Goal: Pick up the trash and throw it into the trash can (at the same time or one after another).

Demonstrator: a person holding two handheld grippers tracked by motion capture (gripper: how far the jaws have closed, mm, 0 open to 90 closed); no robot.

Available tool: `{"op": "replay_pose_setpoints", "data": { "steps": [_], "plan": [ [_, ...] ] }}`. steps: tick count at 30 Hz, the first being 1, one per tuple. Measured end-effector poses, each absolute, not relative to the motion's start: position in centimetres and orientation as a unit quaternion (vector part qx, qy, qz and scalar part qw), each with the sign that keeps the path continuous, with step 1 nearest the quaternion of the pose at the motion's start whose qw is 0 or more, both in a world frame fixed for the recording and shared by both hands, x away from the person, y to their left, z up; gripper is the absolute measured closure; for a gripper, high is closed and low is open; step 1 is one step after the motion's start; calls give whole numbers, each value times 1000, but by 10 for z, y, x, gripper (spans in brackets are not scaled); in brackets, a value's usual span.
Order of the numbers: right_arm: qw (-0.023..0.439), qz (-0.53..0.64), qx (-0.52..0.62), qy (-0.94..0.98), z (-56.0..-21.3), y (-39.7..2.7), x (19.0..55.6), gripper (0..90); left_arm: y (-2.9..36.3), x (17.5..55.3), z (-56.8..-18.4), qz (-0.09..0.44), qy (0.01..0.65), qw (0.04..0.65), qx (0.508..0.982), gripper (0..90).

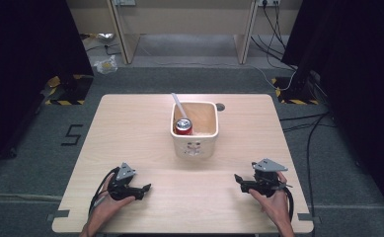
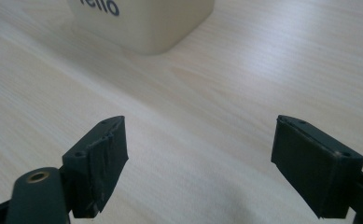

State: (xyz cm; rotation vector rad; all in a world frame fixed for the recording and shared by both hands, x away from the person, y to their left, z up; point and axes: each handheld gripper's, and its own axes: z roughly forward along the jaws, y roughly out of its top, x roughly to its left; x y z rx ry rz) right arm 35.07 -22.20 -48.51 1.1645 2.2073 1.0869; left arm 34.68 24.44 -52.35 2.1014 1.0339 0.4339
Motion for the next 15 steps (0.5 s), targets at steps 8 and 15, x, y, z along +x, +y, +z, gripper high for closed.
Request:
{"op": "replay_pose_setpoints", "data": {
  "steps": [8, 15],
  "plan": [
    [201, 380, 422, 798, -497, -222, 343, 180, 244, 347, -524, 169, 403, 371, 819, 135],
    [201, 368, 421, 804, -503, -221, 336, 178, 244, 347, -524, 169, 403, 372, 819, 135]
  ]
}}
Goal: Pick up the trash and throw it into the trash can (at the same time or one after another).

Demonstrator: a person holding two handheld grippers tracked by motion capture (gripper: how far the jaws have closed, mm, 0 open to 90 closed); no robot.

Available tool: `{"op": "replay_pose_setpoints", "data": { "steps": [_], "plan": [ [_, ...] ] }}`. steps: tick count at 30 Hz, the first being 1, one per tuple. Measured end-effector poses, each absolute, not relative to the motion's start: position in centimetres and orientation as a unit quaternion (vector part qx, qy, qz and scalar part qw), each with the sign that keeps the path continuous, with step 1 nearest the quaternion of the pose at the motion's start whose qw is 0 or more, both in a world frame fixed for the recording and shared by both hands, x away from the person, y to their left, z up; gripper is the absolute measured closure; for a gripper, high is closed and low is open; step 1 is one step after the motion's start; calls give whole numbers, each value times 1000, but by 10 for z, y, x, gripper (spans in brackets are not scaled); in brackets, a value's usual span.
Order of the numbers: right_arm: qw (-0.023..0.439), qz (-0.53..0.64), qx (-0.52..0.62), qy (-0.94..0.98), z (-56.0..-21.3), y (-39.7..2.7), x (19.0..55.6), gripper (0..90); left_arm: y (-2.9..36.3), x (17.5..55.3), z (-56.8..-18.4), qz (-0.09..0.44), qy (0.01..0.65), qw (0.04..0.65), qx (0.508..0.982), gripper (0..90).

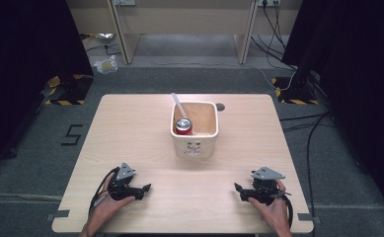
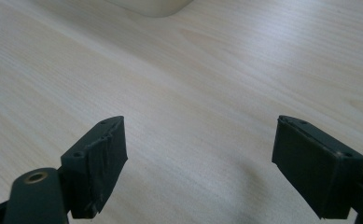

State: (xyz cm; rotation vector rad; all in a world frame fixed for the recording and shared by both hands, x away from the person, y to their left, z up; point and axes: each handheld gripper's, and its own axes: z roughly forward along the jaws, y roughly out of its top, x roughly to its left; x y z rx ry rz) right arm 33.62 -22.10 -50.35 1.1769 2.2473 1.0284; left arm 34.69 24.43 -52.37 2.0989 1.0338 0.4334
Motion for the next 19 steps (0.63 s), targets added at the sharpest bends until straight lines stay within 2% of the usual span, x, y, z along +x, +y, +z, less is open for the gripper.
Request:
{"op": "replay_pose_setpoints", "data": {
  "steps": [19],
  "plan": [
    [195, 345, 425, 814, -516, -219, 329, 173, 244, 347, -524, 169, 403, 371, 819, 135]
  ]
}}
